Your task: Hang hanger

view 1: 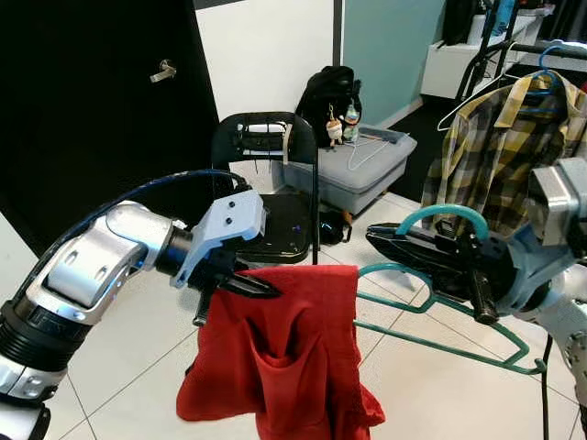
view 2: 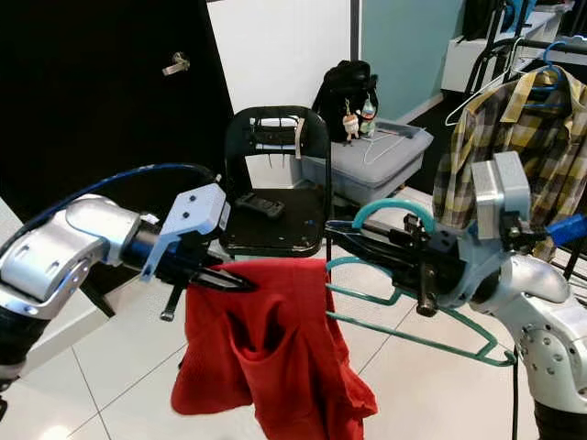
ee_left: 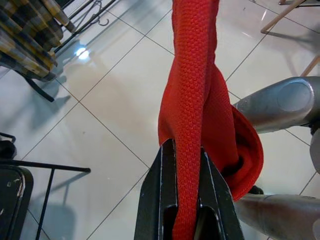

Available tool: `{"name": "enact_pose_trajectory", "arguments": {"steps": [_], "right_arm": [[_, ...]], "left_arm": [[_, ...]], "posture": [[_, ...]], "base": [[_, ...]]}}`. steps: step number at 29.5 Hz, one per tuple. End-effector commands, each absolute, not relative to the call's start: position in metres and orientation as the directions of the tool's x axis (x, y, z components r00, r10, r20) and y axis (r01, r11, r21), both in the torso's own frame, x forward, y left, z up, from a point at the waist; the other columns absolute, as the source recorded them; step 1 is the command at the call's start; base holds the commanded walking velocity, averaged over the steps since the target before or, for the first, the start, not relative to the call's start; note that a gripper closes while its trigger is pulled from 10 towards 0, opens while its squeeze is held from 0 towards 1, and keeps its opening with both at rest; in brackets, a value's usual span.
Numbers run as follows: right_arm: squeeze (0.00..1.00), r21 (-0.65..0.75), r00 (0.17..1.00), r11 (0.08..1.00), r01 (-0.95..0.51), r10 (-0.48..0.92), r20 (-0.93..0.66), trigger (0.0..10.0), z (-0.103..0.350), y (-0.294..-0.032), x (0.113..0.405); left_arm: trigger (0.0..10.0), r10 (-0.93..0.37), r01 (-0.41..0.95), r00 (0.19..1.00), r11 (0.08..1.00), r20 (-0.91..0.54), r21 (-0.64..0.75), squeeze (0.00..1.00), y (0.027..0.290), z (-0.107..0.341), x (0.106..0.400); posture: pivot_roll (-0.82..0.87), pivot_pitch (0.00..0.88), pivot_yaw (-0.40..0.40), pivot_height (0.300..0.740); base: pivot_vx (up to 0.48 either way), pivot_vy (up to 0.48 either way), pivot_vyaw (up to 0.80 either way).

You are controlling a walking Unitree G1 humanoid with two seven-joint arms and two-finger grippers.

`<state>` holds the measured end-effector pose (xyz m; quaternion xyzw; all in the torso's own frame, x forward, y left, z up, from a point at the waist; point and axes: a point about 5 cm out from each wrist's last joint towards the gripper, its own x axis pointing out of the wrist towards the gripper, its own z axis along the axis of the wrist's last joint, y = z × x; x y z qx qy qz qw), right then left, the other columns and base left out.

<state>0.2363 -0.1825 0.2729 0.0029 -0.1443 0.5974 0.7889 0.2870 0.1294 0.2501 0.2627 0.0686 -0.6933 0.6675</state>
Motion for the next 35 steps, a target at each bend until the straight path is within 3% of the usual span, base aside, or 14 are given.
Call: {"name": "enact_pose_trajectory", "arguments": {"steps": [1, 3, 10, 11, 12, 23, 28, 32, 34, 35], "right_arm": [[0.00, -0.178, 0.240, 0.280, -0.943, 0.946, 0.217, 10.0, 0.272, -0.176, 0.238], [0.00, -0.179, 0.250, 0.289, -0.941, 0.945, 0.211, 10.0, 0.271, -0.176, 0.239], [0.00, -0.127, 0.417, 0.439, -0.889, 0.893, 0.172, 10.0, 0.259, -0.188, 0.260], [0.14, -0.114, 0.437, 0.458, -0.882, 0.884, 0.166, 10.0, 0.257, -0.191, 0.263], [1.00, -0.077, 0.460, 0.478, -0.875, 0.870, 0.178, 10.0, 0.254, -0.196, 0.265], [1.00, -0.020, 0.418, 0.428, -0.904, 0.892, 0.170, 10.0, 0.243, -0.210, 0.253], [1.00, 0.037, 0.532, 0.531, -0.847, 0.843, 0.083, 10.0, 0.222, -0.245, 0.242], [1.00, 0.058, 0.614, 0.611, -0.789, 0.785, 0.086, 10.0, 0.218, -0.267, 0.234], [1.00, 0.097, 0.712, 0.705, -0.702, 0.694, 0.106, 10.0, 0.210, -0.295, 0.219], [1.00, 0.097, 0.712, 0.705, -0.702, 0.694, 0.106, 10.0, 0.210, -0.295, 0.219]], "left_arm": [[0.0, -0.892, 0.956, -0.011, -0.141, -0.452, 0.257, 0.00, 0.129, 0.254, 0.282], [0.0, -0.893, 0.956, -0.012, -0.143, -0.450, 0.257, 0.00, 0.129, 0.255, 0.282], [0.0, -0.902, 0.955, -0.002, -0.129, -0.431, 0.267, 0.00, 0.132, 0.260, 0.286], [0.0, -0.904, 0.955, 0.004, -0.124, -0.428, 0.270, 0.00, 0.132, 0.261, 0.287], [0.0, -0.905, 0.954, 0.016, -0.113, -0.426, 0.277, 0.00, 0.134, 0.263, 0.288], [0.0, -0.907, 0.956, 0.075, -0.053, -0.415, 0.290, 0.00, 0.142, 0.264, 0.294], [0.0, -0.897, 0.948, 0.183, 0.052, -0.401, 0.315, 0.00, 0.158, 0.268, 0.305], [0.0, -0.888, 0.936, 0.243, 0.108, -0.391, 0.336, 0.00, 0.167, 0.272, 0.310], [0.0, -0.881, 0.920, 0.296, 0.159, -0.368, 0.358, 0.00, 0.177, 0.279, 0.316], [0.0, -0.881, 0.920, 0.296, 0.159, -0.368, 0.358, 0.00, 0.177, 0.279, 0.316]], "posture": [[-0.08, 0.000, 0.100, 0.740], [-0.08, 0.000, 0.100, 0.740], [-0.08, 0.000, 0.098, 0.740], [-0.08, 0.000, 0.098, 0.740], [-0.08, 0.000, 0.095, 0.740], [-0.09, 0.000, 0.094, 0.740], [-0.09, 0.000, 0.094, 0.740], [-0.10, 0.000, 0.100, 0.740], [-0.10, 0.000, 0.106, 0.740], [-0.10, 0.000, 0.106, 0.740]], "base": [[0.000, 0.000, 0.00], [0.000, 0.000, 0.00], [0.000, 0.000, 0.00], [0.000, 0.000, 0.00], [0.000, 0.000, 0.00], [0.000, 0.000, 0.00], [0.000, 0.000, 0.00], [0.000, 0.000, 0.00], [0.000, 0.000, 0.00], [0.000, 0.000, 0.00]]}}
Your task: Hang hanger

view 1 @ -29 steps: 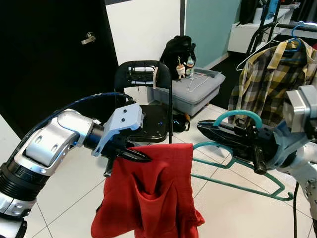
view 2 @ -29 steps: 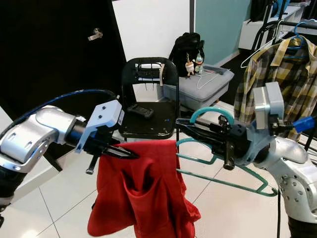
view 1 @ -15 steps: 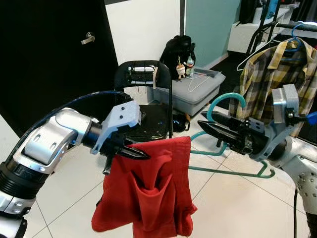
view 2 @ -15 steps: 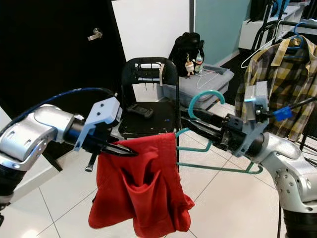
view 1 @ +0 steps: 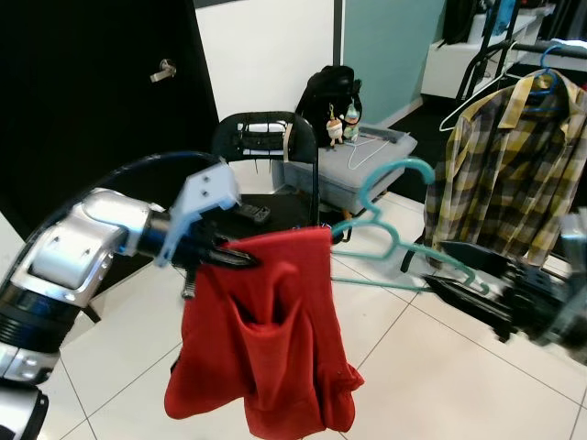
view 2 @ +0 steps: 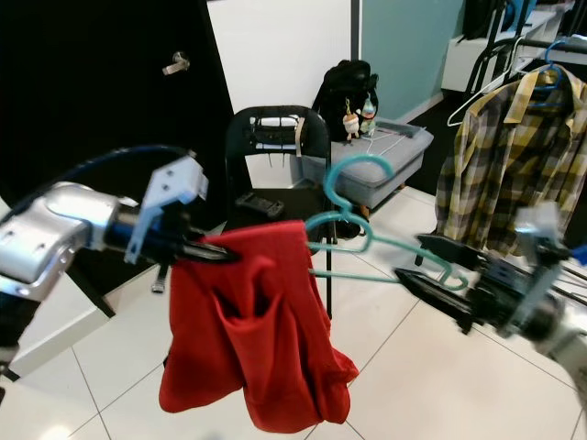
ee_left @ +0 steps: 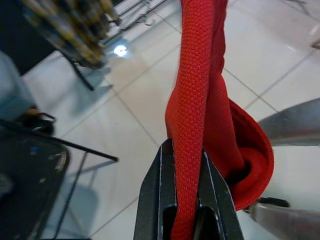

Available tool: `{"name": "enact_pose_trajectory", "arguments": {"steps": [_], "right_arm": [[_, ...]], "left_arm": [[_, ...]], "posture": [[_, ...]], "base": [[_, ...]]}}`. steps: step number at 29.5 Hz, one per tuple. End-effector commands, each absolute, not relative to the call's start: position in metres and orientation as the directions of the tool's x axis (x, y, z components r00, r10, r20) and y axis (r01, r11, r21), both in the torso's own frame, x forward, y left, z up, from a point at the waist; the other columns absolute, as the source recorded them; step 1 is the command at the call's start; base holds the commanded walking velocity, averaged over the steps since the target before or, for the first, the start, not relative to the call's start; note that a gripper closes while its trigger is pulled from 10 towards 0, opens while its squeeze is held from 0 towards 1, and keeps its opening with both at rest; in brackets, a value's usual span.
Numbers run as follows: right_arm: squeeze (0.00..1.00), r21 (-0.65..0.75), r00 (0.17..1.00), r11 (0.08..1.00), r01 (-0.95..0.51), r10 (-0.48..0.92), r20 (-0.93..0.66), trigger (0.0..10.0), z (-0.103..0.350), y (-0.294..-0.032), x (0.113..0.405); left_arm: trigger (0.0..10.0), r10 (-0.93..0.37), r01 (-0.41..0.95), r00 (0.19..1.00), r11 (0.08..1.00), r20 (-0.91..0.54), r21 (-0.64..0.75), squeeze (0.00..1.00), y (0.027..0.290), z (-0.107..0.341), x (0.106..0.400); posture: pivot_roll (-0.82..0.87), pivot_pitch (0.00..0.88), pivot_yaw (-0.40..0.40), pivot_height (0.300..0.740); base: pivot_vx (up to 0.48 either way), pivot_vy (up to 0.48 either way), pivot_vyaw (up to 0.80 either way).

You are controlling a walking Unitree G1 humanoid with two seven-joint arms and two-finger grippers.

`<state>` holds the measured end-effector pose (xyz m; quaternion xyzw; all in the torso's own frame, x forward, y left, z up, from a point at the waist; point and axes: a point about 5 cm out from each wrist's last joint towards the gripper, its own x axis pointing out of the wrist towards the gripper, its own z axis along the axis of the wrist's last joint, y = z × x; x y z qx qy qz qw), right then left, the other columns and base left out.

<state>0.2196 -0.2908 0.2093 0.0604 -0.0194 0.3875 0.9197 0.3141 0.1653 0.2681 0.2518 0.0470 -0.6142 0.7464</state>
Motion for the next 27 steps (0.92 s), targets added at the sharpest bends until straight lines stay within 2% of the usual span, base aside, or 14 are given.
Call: {"name": "enact_pose_trajectory", "arguments": {"steps": [1, 5, 10, 11, 13, 17, 19, 20, 21, 22, 23, 24, 25, 27], "right_arm": [[1.00, 0.111, 0.739, 0.730, -0.674, 0.663, 0.120, 10.0, 0.207, -0.301, 0.214], [1.00, 0.148, 0.777, 0.765, -0.627, 0.601, 0.189, 10.0, 0.205, -0.310, 0.203], [1.00, 0.223, 0.804, 0.773, -0.594, 0.564, 0.189, 10.0, 0.185, -0.304, 0.199], [0.00, 0.259, 0.815, 0.773, -0.579, 0.554, 0.171, 10.0, 0.171, -0.295, 0.203], [0.00, 0.259, 0.815, 0.773, -0.579, 0.554, 0.171, 10.0, 0.171, -0.295, 0.203], [0.00, 0.325, 0.818, 0.753, -0.572, 0.550, 0.166, 10.0, 0.152, -0.279, 0.211], [0.00, 0.370, 0.790, 0.707, -0.602, 0.595, 0.148, 10.0, 0.138, -0.263, 0.216], [0.00, 0.370, 0.790, 0.707, -0.602, 0.595, 0.148, 10.0, 0.138, -0.263, 0.216], [0.00, 0.382, 0.782, 0.696, -0.608, 0.609, 0.136, 10.0, 0.134, -0.260, 0.218], [0.00, 0.387, 0.778, 0.692, -0.610, 0.615, 0.127, 10.0, 0.132, -0.259, 0.218], [0.00, 0.387, 0.778, 0.692, -0.610, 0.615, 0.127, 10.0, 0.132, -0.259, 0.218], [0.00, 0.392, 0.791, 0.704, -0.592, 0.601, 0.115, 10.0, 0.130, -0.263, 0.219], [0.00, 0.400, 0.805, 0.716, -0.572, 0.583, 0.109, 10.0, 0.128, -0.268, 0.219], [0.00, 0.407, 0.817, 0.725, -0.556, 0.566, 0.108, 10.0, 0.127, -0.273, 0.217]], "left_arm": [[0.0, -0.882, 0.917, 0.302, 0.166, -0.362, 0.361, 0.00, 0.179, 0.281, 0.317], [0.0, -0.883, 0.911, 0.313, 0.175, -0.351, 0.373, 0.00, 0.180, 0.284, 0.320], [0.0, -0.894, 0.896, 0.330, 0.196, -0.302, 0.398, 0.00, 0.181, 0.292, 0.324], [0.0, -0.910, 0.895, 0.314, 0.188, -0.271, 0.405, 0.00, 0.178, 0.299, 0.323], [0.0, -0.910, 0.895, 0.314, 0.188, -0.271, 0.405, 0.00, 0.178, 0.299, 0.323], [0.0, -0.934, 0.893, 0.279, 0.167, -0.223, 0.418, 0.00, 0.172, 0.310, 0.321], [0.0, -0.950, 0.879, 0.249, 0.141, -0.186, 0.456, 0.00, 0.165, 0.325, 0.319], [0.0, -0.950, 0.879, 0.249, 0.141, -0.186, 0.456, 0.00, 0.165, 0.325, 0.319], [0.8, -0.955, 0.868, 0.245, 0.140, -0.166, 0.476, 0.00, 0.162, 0.333, 0.318], [2.2, -0.958, 0.861, 0.244, 0.141, -0.153, 0.488, 0.00, 0.160, 0.337, 0.318], [2.2, -0.958, 0.861, 0.244, 0.141, -0.153, 0.488, 0.00, 0.160, 0.337, 0.318], [5.3, -0.961, 0.854, 0.241, 0.144, -0.134, 0.500, 0.00, 0.158, 0.342, 0.318], [10.0, -0.966, 0.845, 0.236, 0.151, -0.105, 0.514, 0.00, 0.155, 0.349, 0.317], [10.0, -0.970, 0.836, 0.230, 0.156, -0.077, 0.526, 0.00, 0.153, 0.356, 0.317]], "posture": [[-0.11, 0.000, 0.110, 0.740], [-0.11, 0.000, 0.114, 0.740], [-0.12, 0.000, 0.113, 0.740], [-0.12, 0.000, 0.114, 0.740], [-0.12, 0.000, 0.114, 0.740], [-0.12, 0.000, 0.115, 0.740], [-0.11, 0.000, 0.112, 0.740], [-0.11, 0.000, 0.112, 0.740], [-0.10, 0.000, 0.103, 0.740], [-0.10, 0.000, 0.103, 0.740], [-0.10, 0.000, 0.103, 0.740], [-0.09, 0.000, 0.101, 0.740], [-0.09, 0.000, 0.103, 0.740], [-0.10, 0.000, 0.105, 0.740]], "base": [[0.000, 0.000, 0.00], [0.000, 0.000, 0.00], [0.000, 0.000, 0.00], [0.000, 0.000, 0.00], [0.000, 0.000, 0.00], [0.000, 0.000, 0.00], [0.000, 0.000, 0.00], [0.000, 0.000, 0.00], [0.000, 0.000, 0.00], [0.000, 0.000, 0.00], [0.000, 0.000, 0.00], [0.000, 0.000, 0.00], [0.000, 0.000, 0.00], [0.000, 0.000, 0.00]]}}
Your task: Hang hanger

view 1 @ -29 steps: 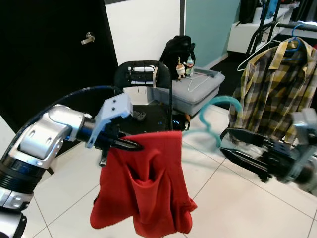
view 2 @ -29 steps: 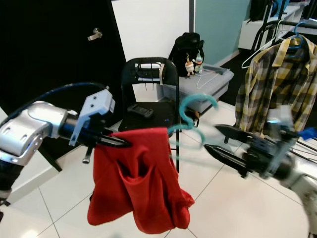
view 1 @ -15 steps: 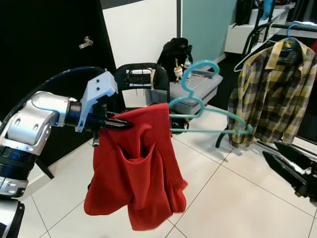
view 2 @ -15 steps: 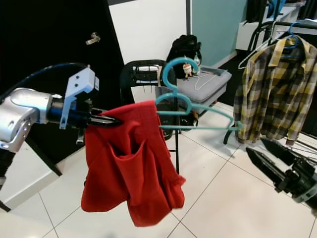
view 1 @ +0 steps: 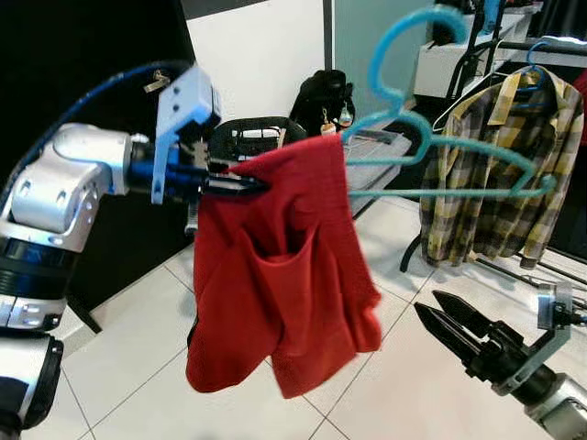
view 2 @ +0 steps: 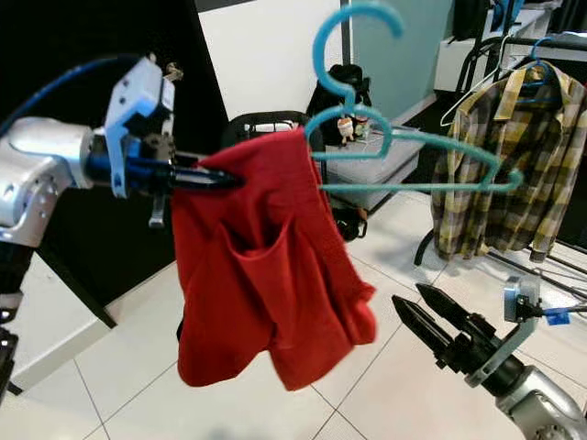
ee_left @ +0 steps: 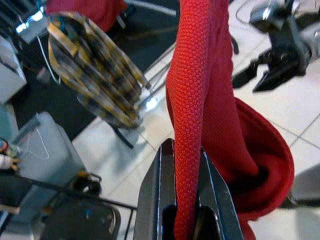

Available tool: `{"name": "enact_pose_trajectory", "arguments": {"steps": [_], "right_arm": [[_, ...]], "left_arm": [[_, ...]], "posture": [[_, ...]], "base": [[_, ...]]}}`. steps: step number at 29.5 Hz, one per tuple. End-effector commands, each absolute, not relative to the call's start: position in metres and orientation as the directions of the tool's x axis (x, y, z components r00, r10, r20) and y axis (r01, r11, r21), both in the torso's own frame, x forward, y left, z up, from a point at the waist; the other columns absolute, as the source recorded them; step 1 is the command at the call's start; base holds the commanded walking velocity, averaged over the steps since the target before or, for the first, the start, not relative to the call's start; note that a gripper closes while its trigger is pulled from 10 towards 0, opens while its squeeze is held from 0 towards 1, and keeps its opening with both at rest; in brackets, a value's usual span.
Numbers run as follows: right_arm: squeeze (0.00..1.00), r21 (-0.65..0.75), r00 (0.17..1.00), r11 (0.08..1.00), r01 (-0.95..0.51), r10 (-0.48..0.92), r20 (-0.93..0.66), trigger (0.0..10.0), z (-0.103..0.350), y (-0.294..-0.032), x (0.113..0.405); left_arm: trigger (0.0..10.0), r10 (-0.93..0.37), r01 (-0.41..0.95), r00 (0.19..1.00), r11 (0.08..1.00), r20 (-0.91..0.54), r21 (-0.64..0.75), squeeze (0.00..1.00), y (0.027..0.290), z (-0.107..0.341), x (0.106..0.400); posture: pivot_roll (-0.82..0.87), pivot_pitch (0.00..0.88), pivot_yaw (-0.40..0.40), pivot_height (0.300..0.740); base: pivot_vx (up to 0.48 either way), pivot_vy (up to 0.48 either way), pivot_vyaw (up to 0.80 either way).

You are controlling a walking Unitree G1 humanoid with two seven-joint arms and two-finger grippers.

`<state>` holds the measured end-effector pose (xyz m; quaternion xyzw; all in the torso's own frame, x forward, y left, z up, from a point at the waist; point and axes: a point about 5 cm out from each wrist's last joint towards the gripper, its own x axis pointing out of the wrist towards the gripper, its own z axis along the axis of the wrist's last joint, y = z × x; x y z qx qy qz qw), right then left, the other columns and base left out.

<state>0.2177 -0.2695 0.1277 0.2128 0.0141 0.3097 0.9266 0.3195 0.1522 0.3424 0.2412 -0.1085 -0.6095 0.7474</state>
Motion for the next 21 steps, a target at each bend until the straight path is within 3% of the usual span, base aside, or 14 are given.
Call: {"name": "enact_pose_trajectory", "arguments": {"steps": [1, 10, 21], "right_arm": [[0.00, 0.415, 0.824, 0.726, -0.547, 0.556, 0.114, 10.0, 0.127, -0.275, 0.216], [0.00, 0.493, 0.784, 0.638, -0.592, 0.597, 0.169, 10.0, 0.118, -0.270, 0.196], [0.00, 0.526, 0.745, 0.575, -0.626, 0.641, 0.186, 10.0, 0.110, -0.251, 0.194]], "left_arm": [[10.0, -0.974, 0.831, 0.223, 0.164, -0.048, 0.532, 0.00, 0.151, 0.362, 0.316], [10.0, -0.982, 0.812, 0.113, 0.178, 0.150, 0.556, 0.00, 0.137, 0.413, 0.305], [10.0, -0.976, 0.795, 0.065, 0.177, 0.209, 0.580, 0.00, 0.133, 0.435, 0.296]], "posture": [[-0.10, 0.000, 0.106, 0.740], [-0.10, 0.000, 0.126, 0.740], [-0.08, 0.000, 0.136, 0.740]], "base": [[0.000, 0.000, 0.00], [0.000, 0.000, 0.00], [0.000, 0.000, 0.00]]}}
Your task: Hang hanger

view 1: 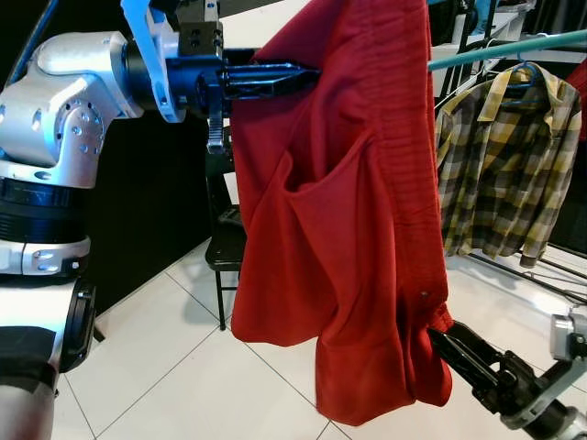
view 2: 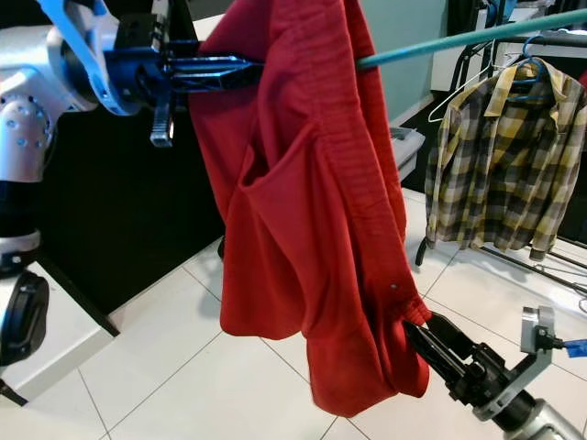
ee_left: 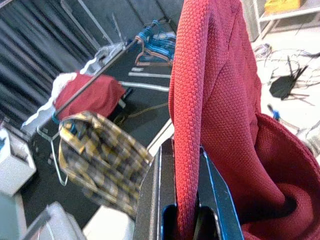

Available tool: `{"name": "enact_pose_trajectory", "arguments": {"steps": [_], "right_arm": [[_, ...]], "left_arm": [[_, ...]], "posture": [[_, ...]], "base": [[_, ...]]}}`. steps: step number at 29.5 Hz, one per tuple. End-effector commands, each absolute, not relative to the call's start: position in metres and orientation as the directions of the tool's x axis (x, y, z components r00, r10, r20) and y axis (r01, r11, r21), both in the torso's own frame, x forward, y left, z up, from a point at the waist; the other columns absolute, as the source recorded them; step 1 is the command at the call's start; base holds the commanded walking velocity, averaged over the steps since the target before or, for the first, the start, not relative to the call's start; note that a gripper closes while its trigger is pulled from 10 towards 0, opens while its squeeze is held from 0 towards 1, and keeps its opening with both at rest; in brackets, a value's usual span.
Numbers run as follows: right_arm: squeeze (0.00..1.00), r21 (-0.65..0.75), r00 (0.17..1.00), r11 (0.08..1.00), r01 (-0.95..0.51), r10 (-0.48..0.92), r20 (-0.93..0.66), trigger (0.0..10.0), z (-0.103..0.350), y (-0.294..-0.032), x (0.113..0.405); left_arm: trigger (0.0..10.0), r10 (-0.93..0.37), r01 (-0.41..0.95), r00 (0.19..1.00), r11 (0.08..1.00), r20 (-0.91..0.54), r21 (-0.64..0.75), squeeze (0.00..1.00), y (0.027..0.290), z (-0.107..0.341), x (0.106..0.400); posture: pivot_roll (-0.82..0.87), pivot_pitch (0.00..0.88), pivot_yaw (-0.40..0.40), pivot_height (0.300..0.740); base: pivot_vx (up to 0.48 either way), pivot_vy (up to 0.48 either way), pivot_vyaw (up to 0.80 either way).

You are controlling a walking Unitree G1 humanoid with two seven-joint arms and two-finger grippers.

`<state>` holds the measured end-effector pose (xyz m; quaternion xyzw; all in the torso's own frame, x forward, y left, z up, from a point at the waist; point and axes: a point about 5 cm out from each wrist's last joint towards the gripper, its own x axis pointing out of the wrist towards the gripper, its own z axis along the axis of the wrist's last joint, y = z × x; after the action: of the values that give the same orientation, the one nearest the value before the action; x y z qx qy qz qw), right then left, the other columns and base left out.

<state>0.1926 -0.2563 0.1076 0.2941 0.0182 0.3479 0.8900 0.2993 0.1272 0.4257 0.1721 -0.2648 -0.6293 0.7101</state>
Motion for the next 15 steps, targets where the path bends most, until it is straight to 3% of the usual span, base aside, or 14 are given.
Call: {"name": "enact_pose_trajectory", "arguments": {"steps": [1, 2, 4, 5, 6, 15], "right_arm": [[0.00, 0.525, 0.744, 0.574, -0.628, 0.640, 0.189, 10.0, 0.111, -0.251, 0.194], [0.00, 0.525, 0.744, 0.574, -0.628, 0.640, 0.189, 10.0, 0.111, -0.251, 0.194], [0.00, 0.519, 0.720, 0.542, -0.661, 0.652, 0.236, 2.2, 0.117, -0.248, 0.198], [0.00, 0.519, 0.720, 0.542, -0.661, 0.652, 0.236, 2.2, 0.117, -0.248, 0.198], [0.00, 0.519, 0.695, 0.508, -0.687, 0.669, 0.264, 0.0, 0.122, -0.245, 0.201], [0.00, 0.522, 0.671, 0.478, -0.706, 0.687, 0.279, 0.0, 0.124, -0.242, 0.203]], "left_arm": [[10.0, -0.976, 0.795, 0.064, 0.177, 0.210, 0.580, 0.00, 0.133, 0.435, 0.296], [10.0, -0.976, 0.795, 0.064, 0.177, 0.210, 0.580, 0.00, 0.133, 0.435, 0.296], [10.0, -0.975, 0.796, 0.058, 0.174, 0.213, 0.579, 0.00, 0.132, 0.437, 0.295], [10.0, -0.975, 0.796, 0.058, 0.174, 0.213, 0.579, 0.00, 0.132, 0.437, 0.295], [10.0, -0.975, 0.796, 0.056, 0.173, 0.214, 0.580, 0.00, 0.130, 0.438, 0.294], [10.0, -0.973, 0.796, 0.054, 0.179, 0.226, 0.579, 0.00, 0.128, 0.441, 0.294]], "posture": [[-0.08, 0.000, 0.136, 0.740], [-0.08, 0.000, 0.136, 0.740], [-0.08, 0.000, 0.139, 0.740], [-0.08, 0.000, 0.139, 0.740], [-0.07, 0.000, 0.136, 0.740], [-0.07, 0.000, 0.135, 0.740]], "base": [[0.000, 0.000, 0.00], [0.000, 0.000, 0.00], [0.000, 0.000, 0.00], [0.000, 0.000, 0.00], [0.000, 0.000, 0.00], [0.000, 0.000, 0.00]]}}
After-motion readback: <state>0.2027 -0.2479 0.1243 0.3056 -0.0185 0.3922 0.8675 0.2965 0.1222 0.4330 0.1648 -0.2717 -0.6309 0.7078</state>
